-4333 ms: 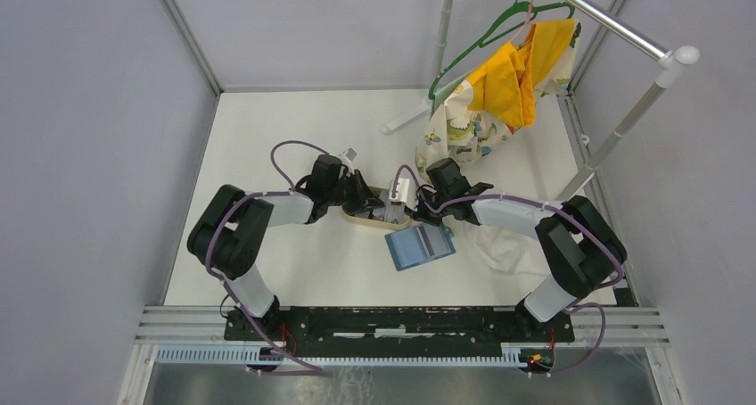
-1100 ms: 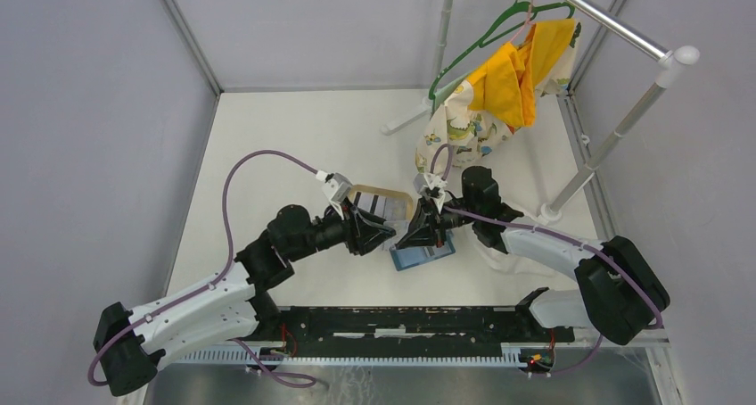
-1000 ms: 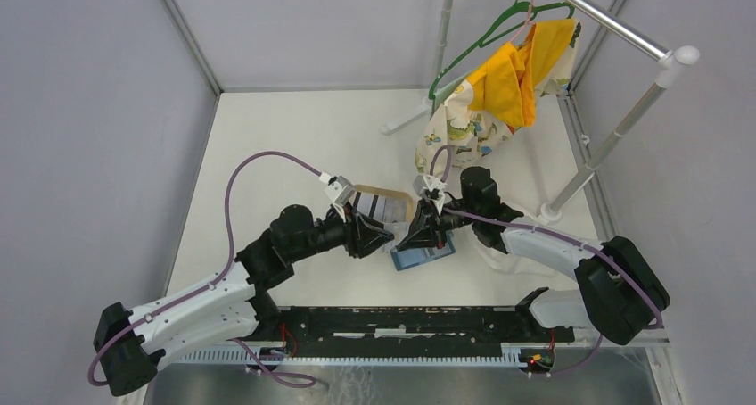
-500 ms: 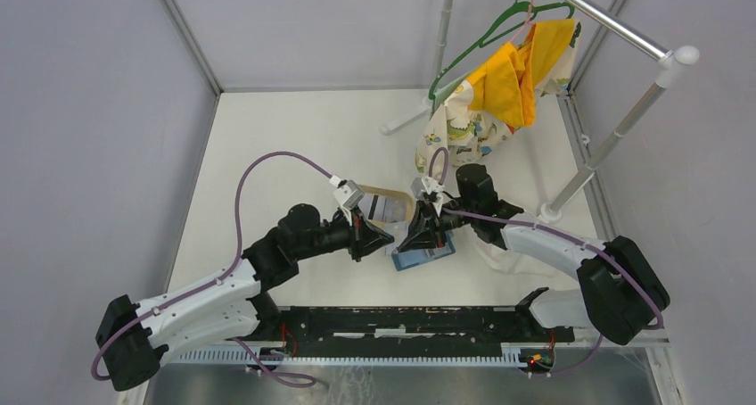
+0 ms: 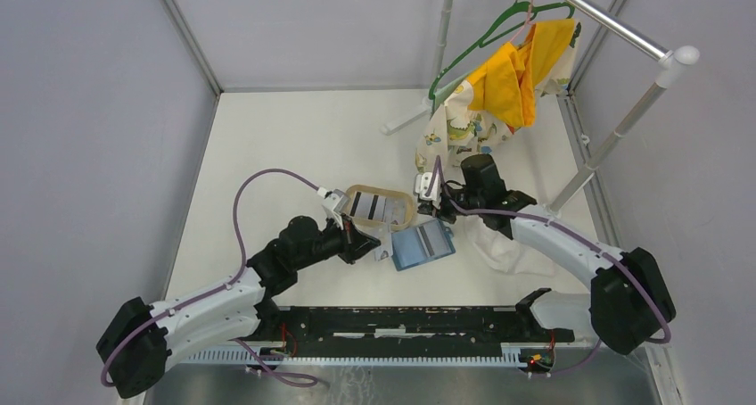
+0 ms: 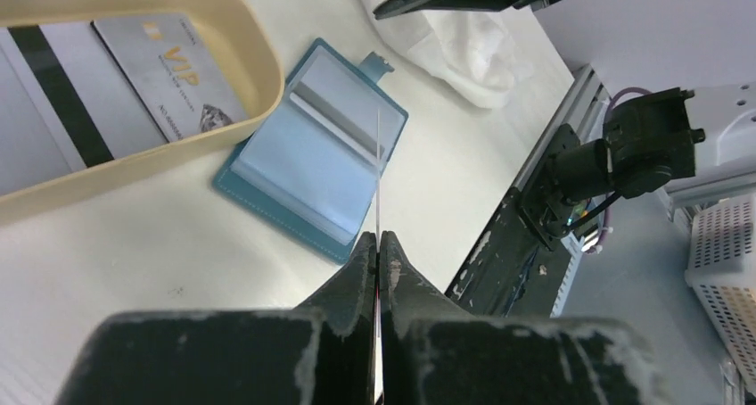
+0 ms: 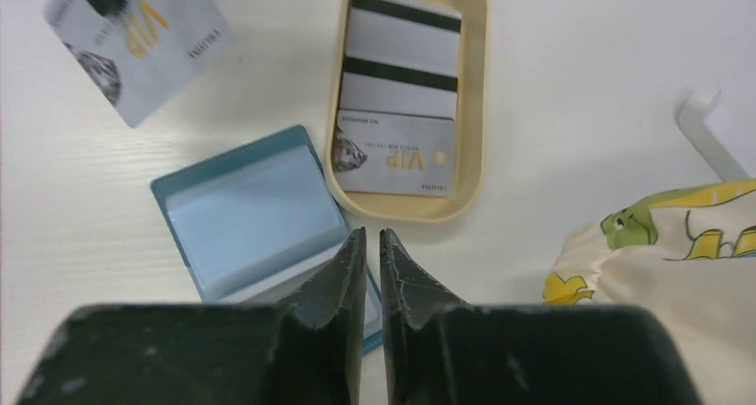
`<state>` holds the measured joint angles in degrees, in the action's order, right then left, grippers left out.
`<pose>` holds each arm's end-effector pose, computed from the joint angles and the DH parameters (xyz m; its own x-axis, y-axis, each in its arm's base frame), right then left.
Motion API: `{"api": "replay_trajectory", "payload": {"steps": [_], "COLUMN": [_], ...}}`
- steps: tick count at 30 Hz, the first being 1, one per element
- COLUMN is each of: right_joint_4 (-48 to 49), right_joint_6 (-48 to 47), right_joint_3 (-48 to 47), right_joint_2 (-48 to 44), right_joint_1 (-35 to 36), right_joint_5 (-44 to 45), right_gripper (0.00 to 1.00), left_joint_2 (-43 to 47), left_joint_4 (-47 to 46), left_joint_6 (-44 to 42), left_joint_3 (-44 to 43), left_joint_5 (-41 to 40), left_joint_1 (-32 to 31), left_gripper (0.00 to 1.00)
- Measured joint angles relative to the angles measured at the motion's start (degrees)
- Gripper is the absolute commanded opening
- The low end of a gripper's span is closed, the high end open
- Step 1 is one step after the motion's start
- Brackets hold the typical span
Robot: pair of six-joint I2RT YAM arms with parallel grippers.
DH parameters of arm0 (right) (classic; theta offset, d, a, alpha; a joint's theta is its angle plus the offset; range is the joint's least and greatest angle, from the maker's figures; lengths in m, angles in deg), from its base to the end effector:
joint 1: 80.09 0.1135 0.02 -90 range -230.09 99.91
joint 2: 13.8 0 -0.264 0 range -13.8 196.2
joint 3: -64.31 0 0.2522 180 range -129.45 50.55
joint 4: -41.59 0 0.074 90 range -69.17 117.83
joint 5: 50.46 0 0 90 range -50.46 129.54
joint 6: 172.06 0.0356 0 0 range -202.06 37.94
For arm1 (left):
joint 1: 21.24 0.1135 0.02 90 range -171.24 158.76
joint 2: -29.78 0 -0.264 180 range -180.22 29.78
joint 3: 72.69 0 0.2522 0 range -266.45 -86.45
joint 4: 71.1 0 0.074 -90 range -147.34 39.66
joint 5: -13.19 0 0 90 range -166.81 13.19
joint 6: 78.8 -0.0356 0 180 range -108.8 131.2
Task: Put the credit cards into the card holder
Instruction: Move the storage box to the center of the board.
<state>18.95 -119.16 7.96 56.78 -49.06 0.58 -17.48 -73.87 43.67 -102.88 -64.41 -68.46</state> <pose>0.2096 0.1522 0.2395 0.0917 -0.4922 -0.8656 -0.9736 0.1381 -0.1817 0.1216 -0.1427 0.2065 -0.6022 -0.1212 -0.7891 0.6340 0.5281 -0.5650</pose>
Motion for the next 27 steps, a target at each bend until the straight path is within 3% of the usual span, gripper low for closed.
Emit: {"api": "replay_trajectory", "payload": {"steps": [8,17,27], "right_joint_4": [-1.6,1.57,6.75], "right_joint_6": [0.0,7.06,16.37], "right_joint_3": [-0.57,-1.64,-15.3], "right_joint_2": [11.87,17.35,27.47], "right_joint_1": [1.51,4.55,8.52], "right_joint_5": [6.99,11.52,17.29], "right_gripper": [0.08,0.09,0.11], "left_joint_2": [-1.84,-2.82,-2.32], "left_joint_4": [8.31,14.58,18.34], "left_joint_6": [0.13,0.09,0.28], "left_joint_3": [-1.2,-1.2,-1.44], "left_joint_5": [-5.86,-10.43,-13.42], "left_joint_1": [0.28,0.31,0.63], "left_gripper": [0.02,0.02,0.02]}}
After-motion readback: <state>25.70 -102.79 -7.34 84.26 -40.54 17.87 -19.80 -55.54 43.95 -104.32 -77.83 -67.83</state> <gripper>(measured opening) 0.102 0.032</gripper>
